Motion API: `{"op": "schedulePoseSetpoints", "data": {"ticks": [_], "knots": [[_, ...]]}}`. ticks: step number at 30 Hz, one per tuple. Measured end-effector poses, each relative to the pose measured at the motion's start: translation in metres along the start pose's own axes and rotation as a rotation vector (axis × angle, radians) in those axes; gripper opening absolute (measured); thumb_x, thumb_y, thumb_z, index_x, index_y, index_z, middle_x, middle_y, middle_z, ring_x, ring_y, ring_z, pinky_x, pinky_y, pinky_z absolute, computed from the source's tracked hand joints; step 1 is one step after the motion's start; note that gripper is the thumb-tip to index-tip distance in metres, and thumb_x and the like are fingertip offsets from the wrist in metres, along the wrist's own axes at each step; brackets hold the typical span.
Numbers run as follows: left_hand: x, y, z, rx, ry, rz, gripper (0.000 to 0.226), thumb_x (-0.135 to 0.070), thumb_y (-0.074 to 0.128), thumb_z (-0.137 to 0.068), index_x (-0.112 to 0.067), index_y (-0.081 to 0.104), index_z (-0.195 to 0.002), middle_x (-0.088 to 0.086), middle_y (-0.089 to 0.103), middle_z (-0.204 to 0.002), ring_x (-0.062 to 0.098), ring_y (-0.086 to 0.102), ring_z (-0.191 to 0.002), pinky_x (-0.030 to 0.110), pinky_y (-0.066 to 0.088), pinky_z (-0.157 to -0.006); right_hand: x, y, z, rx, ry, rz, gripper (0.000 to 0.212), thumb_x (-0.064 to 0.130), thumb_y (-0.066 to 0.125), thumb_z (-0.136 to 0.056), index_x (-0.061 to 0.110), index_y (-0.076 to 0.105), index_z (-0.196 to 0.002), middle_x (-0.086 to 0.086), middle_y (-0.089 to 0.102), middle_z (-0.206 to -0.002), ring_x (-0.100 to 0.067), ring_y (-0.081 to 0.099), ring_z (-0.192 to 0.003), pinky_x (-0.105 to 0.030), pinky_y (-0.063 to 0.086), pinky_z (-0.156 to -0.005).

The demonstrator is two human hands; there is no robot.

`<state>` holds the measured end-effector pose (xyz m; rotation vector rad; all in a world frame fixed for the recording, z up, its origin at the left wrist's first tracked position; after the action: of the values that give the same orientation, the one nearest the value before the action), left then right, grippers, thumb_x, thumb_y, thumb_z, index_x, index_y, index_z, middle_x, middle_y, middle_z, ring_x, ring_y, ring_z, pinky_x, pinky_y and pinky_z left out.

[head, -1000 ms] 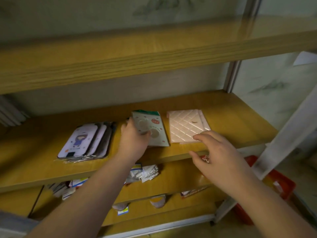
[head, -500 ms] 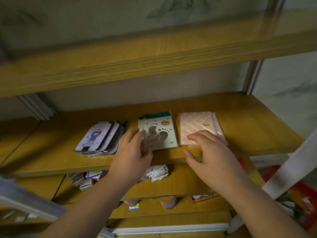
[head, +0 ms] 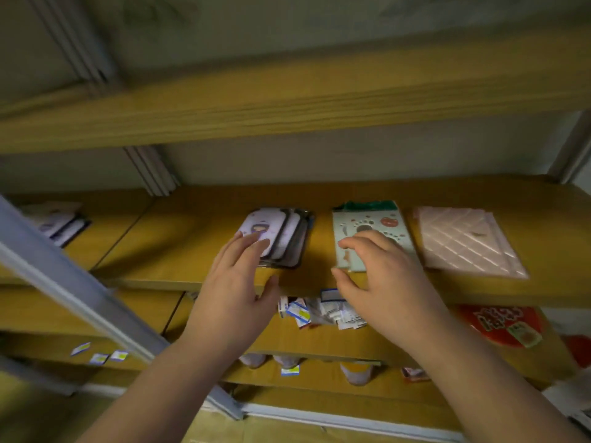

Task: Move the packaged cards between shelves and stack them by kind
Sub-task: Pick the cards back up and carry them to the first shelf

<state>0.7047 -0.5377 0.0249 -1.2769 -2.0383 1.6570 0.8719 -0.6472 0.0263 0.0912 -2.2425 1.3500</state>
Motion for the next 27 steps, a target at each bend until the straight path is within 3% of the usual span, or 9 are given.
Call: {"op": "schedulePoseSetpoints", "data": {"ticks": [6,12,16,17,20,23,25,27], "knots": [[0.097,-0.051,0.041,-0.065,-0.102,0.071,0.058,-0.023,0.069,-0.090,-0.017,0.051,-0.144,-0.002,0.045,-0.153,0.013,0.024,-0.149,0.024,0.022,-0.113,0.094,0.048,-0.012,0.031,-0.058,0.011,0.039,0.040,0.063,-0.089,0.024,0.061,-0.125,0.008,0.059,-0.119,-0.013,0.054,-0.110,-0.027,0.043,-0.087],[0.194,-0.123,0.091,-0.124,-0.137,0.072,0.055,-0.024,0.067,-0.090,-0.014,0.053,-0.143,-0.001,0.049,-0.149,0.014,0.035,-0.145,0.032,0.033,-0.117,0.211,0.102,-0.025,0.080,-0.146,-0.007,0.042,0.044,0.060,-0.091,0.026,0.058,-0.129,0.010,0.054,-0.124,-0.011,0.051,-0.114,-0.029,0.045,-0.093],[0.254,-0.172,0.126,-0.162,-0.130,0.024,0.053,-0.033,0.061,-0.092,-0.023,0.052,-0.143,-0.016,0.048,-0.142,-0.003,0.030,-0.140,0.000,0.015,-0.106,0.292,0.134,-0.031,0.058,-0.210,-0.027,0.041,0.045,0.059,-0.090,0.030,0.056,-0.129,0.015,0.051,-0.123,-0.006,0.049,-0.113,-0.024,0.041,-0.089],[0.268,-0.184,0.134,-0.177,-0.129,0.027,0.052,-0.035,0.058,-0.091,-0.025,0.053,-0.141,-0.019,0.048,-0.138,-0.005,0.032,-0.137,0.001,0.020,-0.105,0.311,0.143,-0.031,0.053,-0.223,-0.031,0.041,0.045,0.059,-0.090,0.031,0.056,-0.128,0.016,0.050,-0.123,-0.005,0.048,-0.112,-0.023,0.039,-0.088],[0.314,-0.218,0.158,-0.240,-0.164,0.046,0.051,-0.044,0.051,-0.089,-0.029,0.056,-0.138,-0.025,0.042,-0.129,0.000,0.041,-0.134,0.029,0.049,-0.100,0.365,0.175,-0.029,0.054,-0.266,-0.043,0.041,0.046,0.058,-0.089,0.035,0.054,-0.128,0.021,0.048,-0.120,0.002,0.044,-0.110,-0.020,0.038,-0.087],[0.361,-0.240,0.179,-0.232,-0.241,0.039,0.053,-0.045,0.054,-0.092,-0.033,0.049,-0.144,-0.026,0.039,-0.133,-0.002,0.039,-0.132,0.030,0.047,-0.101,0.412,0.209,-0.026,0.117,-0.304,-0.097,0.040,0.047,0.058,-0.091,0.036,0.053,-0.129,0.023,0.047,-0.121,0.004,0.043,-0.113,-0.021,0.041,-0.092],[0.387,-0.251,0.190,-0.216,-0.280,0.024,0.055,-0.043,0.056,-0.093,-0.033,0.046,-0.146,-0.025,0.041,-0.138,0.005,0.044,-0.133,0.030,0.045,-0.103,0.438,0.226,-0.027,0.142,-0.327,-0.097,0.039,0.047,0.058,-0.091,0.036,0.053,-0.129,0.021,0.048,-0.123,0.002,0.043,-0.116,-0.020,0.038,-0.092],[0.411,-0.261,0.196,-0.221,-0.311,0.001,0.056,-0.041,0.057,-0.093,-0.030,0.046,-0.147,-0.016,0.046,-0.146,0.005,0.034,-0.141,0.025,0.033,-0.108,0.460,0.241,-0.032,0.148,-0.345,-0.080,0.040,0.047,0.059,-0.091,0.035,0.054,-0.130,0.020,0.050,-0.124,-0.001,0.044,-0.117,-0.019,0.034,-0.092]]}}
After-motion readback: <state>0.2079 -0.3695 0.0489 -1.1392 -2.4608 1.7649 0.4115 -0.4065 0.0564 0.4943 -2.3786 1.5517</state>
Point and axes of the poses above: each hand's wrist, its own z-axis away from the middle knuckle, its own y-axis out of the palm, x = y × z, the point moved 9 cm from there along -z, towards the middle knuckle
